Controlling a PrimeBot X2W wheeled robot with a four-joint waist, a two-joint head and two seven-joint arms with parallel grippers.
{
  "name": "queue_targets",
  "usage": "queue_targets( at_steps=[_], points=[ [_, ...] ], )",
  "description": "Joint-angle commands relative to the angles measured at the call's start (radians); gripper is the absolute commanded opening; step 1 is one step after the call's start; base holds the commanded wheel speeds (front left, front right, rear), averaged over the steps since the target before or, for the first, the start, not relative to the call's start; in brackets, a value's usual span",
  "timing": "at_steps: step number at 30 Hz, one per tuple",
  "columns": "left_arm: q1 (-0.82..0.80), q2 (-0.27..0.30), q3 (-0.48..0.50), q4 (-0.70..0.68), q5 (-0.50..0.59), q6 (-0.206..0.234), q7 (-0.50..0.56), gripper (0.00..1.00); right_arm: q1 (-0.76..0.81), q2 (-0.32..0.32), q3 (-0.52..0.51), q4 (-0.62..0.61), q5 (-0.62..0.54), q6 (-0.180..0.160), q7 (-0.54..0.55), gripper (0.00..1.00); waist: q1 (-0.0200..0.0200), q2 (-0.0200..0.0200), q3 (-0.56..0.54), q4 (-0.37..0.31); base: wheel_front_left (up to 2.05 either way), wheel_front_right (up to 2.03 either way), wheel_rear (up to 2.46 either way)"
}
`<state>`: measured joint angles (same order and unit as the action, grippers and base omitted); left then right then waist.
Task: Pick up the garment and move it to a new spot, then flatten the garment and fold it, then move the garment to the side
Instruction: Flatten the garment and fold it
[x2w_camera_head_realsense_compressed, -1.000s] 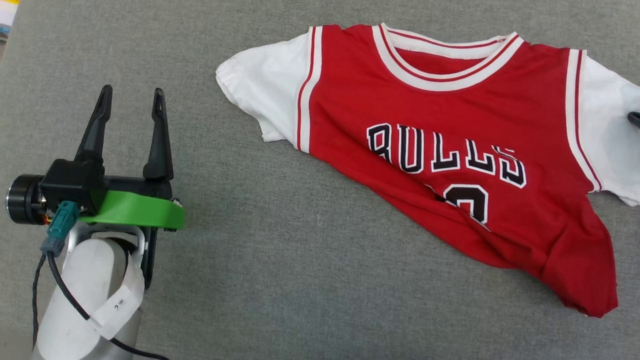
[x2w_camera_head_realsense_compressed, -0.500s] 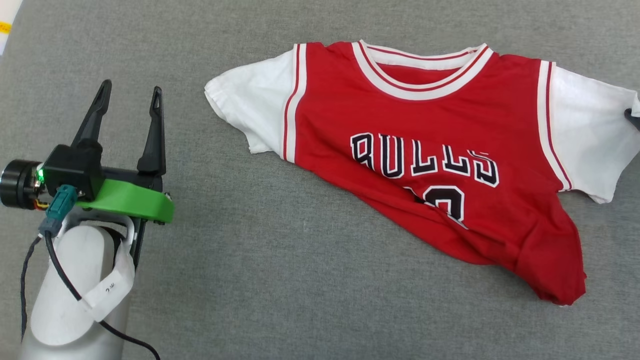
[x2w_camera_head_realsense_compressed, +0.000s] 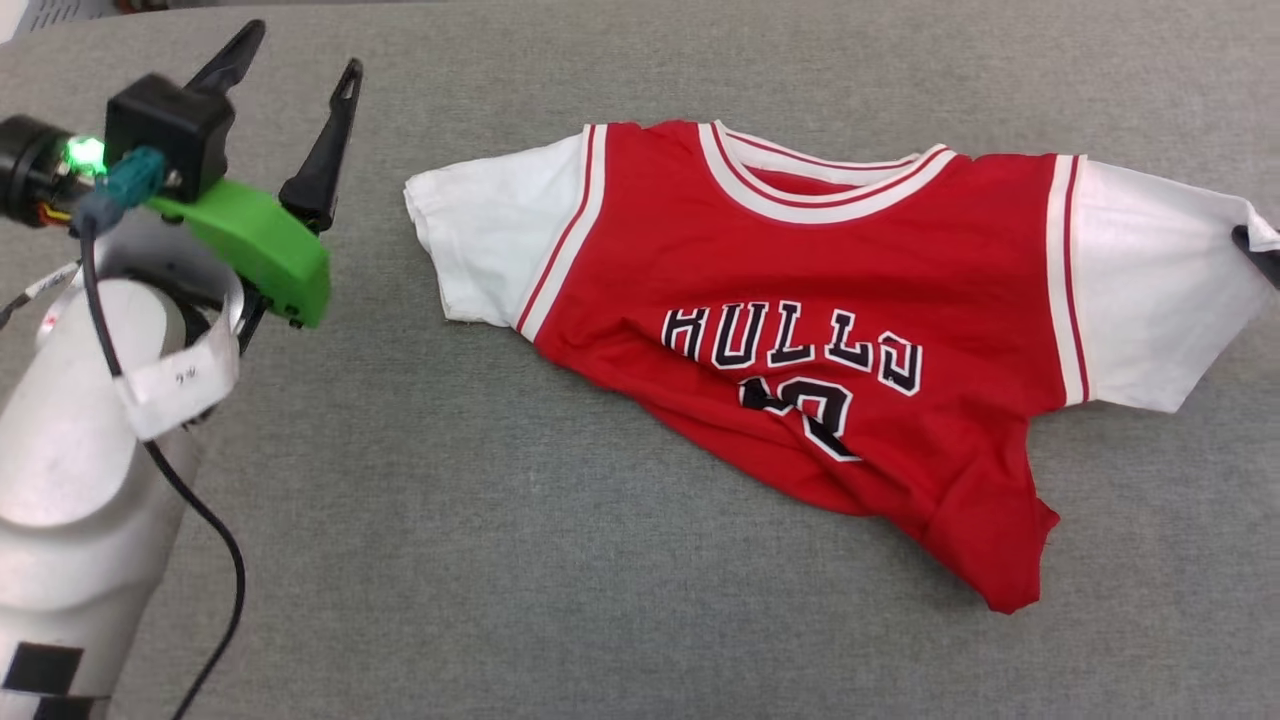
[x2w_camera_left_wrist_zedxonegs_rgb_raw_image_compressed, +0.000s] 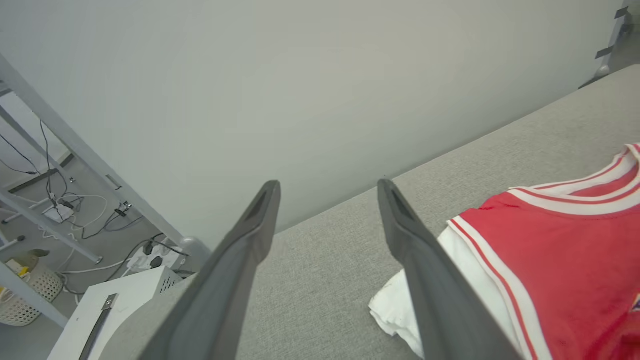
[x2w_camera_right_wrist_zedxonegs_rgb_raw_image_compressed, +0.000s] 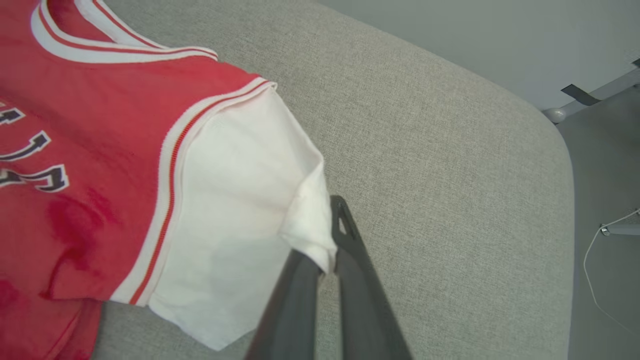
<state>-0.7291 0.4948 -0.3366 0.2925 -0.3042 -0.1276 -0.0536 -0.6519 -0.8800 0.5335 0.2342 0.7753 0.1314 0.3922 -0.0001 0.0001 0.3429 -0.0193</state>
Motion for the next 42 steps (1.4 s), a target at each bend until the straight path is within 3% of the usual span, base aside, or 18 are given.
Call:
queue_targets(
  at_steps=[1, 6, 10, 19, 28, 36, 37, 38, 42],
  points=[
    [-0.050, 0.030, -0.046, 0.007, -0.055, -0.003, 0.044, 1.00, 0.016, 0.001, -0.008, -0.015, -0.010, -0.001, -0.007, 0.00, 0.0001, -0.0001, 0.009, -0.028, 0.00, 0.00, 0.00],
    [-0.202, 0.116, -0.223, 0.055, -0.272, -0.003, 0.278, 1.00, 0.027, 0.013, -0.019, -0.060, -0.032, -0.001, -0.004, 0.00, 0.0001, -0.0001, 0.037, -0.051, 0.00, 0.00, 0.00],
    [-0.299, 0.147, -0.333, 0.098, -0.445, -0.003, 0.500, 1.00, 0.022, 0.027, -0.025, -0.078, -0.048, -0.001, 0.001, 0.00, 0.0001, -0.0001, 0.061, -0.066, 0.00, 0.00, 0.00],
    [-0.448, 0.150, -0.463, 0.206, -0.649, -0.003, 0.786, 1.00, -0.005, 0.042, -0.039, -0.098, -0.059, -0.001, 0.010, 0.00, 0.0001, -0.0001, 0.132, -0.089, 0.00, 0.00, 0.00],
    [-0.530, 0.125, -0.559, 0.339, -0.657, -0.003, 0.855, 1.00, -0.059, 0.069, -0.010, -0.092, -0.065, -0.001, -0.003, 0.00, 0.0001, -0.0001, 0.201, -0.119, 0.00, 0.00, 0.00],
    [-0.525, 0.137, -0.695, 0.365, -0.675, -0.003, 0.880, 1.00, -0.093, 0.072, 0.024, -0.066, -0.054, -0.001, -0.025, 0.00, 0.0001, -0.0001, 0.217, -0.134, 0.00, 0.00, 0.00],
    [-0.525, 0.139, -0.707, 0.363, -0.683, -0.003, 0.880, 0.19, -0.096, 0.070, 0.026, -0.064, -0.052, -0.001, -0.028, 0.00, 0.0001, -0.0001, 0.218, -0.134, 0.00, 0.00, 0.00],
    [-0.525, 0.142, -0.720, 0.360, -0.694, -0.003, 0.877, 0.00, -0.099, 0.068, 0.028, -0.061, -0.050, -0.001, -0.031, 0.00, 0.0001, -0.0001, 0.218, -0.133, 0.00, 0.00, 0.00],
    [-0.533, 0.154, -0.754, 0.355, -0.724, -0.003, 0.834, 0.00, -0.109, 0.064, 0.037, -0.051, -0.047, -0.001, -0.042, 0.00, 0.0001, -0.0001, 0.206, -0.125, 0.00, 0.00, 0.00]
  ],
)
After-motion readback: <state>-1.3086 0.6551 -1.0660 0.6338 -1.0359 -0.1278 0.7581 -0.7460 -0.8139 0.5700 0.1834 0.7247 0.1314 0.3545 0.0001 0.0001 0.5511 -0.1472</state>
